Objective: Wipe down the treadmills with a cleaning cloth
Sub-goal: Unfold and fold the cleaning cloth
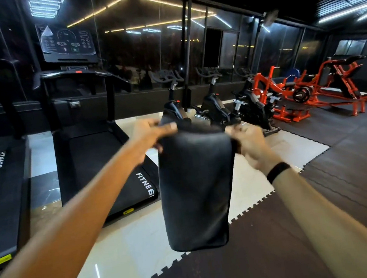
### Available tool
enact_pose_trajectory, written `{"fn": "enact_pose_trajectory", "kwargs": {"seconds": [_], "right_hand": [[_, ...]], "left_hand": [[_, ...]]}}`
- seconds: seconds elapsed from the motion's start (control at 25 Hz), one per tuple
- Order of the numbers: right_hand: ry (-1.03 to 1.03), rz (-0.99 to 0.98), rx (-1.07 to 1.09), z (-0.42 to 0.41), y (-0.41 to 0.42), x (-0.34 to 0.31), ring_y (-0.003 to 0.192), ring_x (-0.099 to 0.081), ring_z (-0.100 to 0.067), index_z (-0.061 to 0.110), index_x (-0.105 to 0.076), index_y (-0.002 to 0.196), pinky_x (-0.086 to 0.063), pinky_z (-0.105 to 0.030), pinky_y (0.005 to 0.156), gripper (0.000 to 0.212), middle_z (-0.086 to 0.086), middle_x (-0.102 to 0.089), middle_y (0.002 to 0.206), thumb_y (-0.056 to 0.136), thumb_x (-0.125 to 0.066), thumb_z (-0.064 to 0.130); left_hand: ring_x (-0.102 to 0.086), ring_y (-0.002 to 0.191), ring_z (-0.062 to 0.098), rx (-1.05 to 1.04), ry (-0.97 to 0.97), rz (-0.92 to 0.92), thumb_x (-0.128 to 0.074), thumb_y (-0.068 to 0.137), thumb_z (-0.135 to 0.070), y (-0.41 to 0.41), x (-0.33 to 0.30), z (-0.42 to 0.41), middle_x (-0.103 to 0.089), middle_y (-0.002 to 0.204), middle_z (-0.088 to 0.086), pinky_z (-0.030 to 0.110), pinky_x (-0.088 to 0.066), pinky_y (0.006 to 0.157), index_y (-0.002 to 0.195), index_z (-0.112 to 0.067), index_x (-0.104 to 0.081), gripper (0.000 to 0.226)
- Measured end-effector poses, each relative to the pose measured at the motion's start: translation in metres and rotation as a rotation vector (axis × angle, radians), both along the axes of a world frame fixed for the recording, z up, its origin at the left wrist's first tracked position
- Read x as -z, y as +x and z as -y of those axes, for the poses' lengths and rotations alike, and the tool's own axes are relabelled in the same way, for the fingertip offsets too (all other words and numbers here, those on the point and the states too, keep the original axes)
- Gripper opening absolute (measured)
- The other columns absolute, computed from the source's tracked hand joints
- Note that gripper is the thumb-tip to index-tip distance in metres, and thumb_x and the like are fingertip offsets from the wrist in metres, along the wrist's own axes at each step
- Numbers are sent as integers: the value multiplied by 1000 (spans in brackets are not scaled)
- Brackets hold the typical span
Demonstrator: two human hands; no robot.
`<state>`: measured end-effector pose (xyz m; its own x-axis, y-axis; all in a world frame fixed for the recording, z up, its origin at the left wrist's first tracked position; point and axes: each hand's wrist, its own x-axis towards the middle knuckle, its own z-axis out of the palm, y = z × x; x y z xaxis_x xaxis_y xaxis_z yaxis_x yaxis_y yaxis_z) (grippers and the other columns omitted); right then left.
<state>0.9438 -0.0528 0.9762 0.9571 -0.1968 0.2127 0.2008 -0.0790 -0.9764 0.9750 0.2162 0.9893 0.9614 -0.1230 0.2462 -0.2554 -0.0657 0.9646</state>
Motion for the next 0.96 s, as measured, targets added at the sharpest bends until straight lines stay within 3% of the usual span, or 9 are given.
{"fn": "enact_pose_trajectory", "kwargs": {"seconds": [0.04,0.12,0.2,0.28,0.4,0.52,0.72,0.84,0.96], "right_hand": [[107,35,-68,1,4,-23,73,-66,-21,2,-66,97,-53,-34,62,21,-6,-70,82,97,-65,24],[35,-17,-227,-1,4,-34,89,-74,-22,8,-68,113,-61,-38,69,41,-6,-77,102,92,-67,43],[-200,-185,-292,-5,-11,10,100,-72,-26,8,-69,115,-60,-46,80,35,-11,-75,112,91,-71,34],[-271,-326,-264,-16,-26,59,90,-72,-25,7,-72,101,-57,-41,75,14,-11,-77,101,92,-73,17],[-20,-422,-61,-18,-24,83,88,-65,-28,-1,-72,95,-51,-35,72,10,-16,-71,95,91,-72,8],[252,-346,-111,-14,-18,68,87,-69,-25,-7,-68,111,-54,-30,64,27,-16,-72,101,88,-73,8],[-204,-299,-200,-23,-25,71,107,-68,-25,22,-54,136,-61,-41,77,73,-7,-69,121,74,-83,-4],[-215,-254,-44,-33,-17,74,108,-65,-29,19,-51,133,-59,-39,83,75,-14,-65,123,70,-86,-3],[-124,-190,-59,-37,-8,67,117,-62,-35,16,-49,134,-51,-48,103,75,-22,-62,127,72,-86,-2]], "left_hand": [[-67,61,11,-6,-91,-1,-88,69,-40,5,-20,-1,-75,84,-4,24,-50,43,100,-17,-73,41],[-71,83,7,16,25,-37,-86,66,-54,7,-22,1,-76,96,-8,25,-55,59,108,-24,-70,54],[-70,98,16,152,211,-285,-85,71,-46,-5,35,3,-76,103,-2,35,-59,84,111,-19,-71,50],[-68,109,33,258,170,-540,-89,71,-27,-28,96,8,-73,113,14,52,-51,101,115,-6,-70,52],[-67,109,35,92,-8,-608,-93,61,-23,-29,112,13,-72,112,19,50,-50,103,111,-2,-71,58],[-67,102,32,-11,-148,-592,-92,65,-20,-11,86,11,-72,107,18,42,-54,93,105,-2,-70,49],[-57,114,32,-56,-86,-559,-84,74,-10,-4,74,0,-59,125,17,47,-46,103,129,-1,-48,67],[-53,107,30,-82,0,-591,-84,77,-14,-7,74,-6,-47,121,11,51,-51,85,125,-10,-37,67],[-42,133,43,-4,67,-637,-85,76,-11,-7,67,-23,-42,140,16,69,-44,98,126,-8,-39,68]]}}
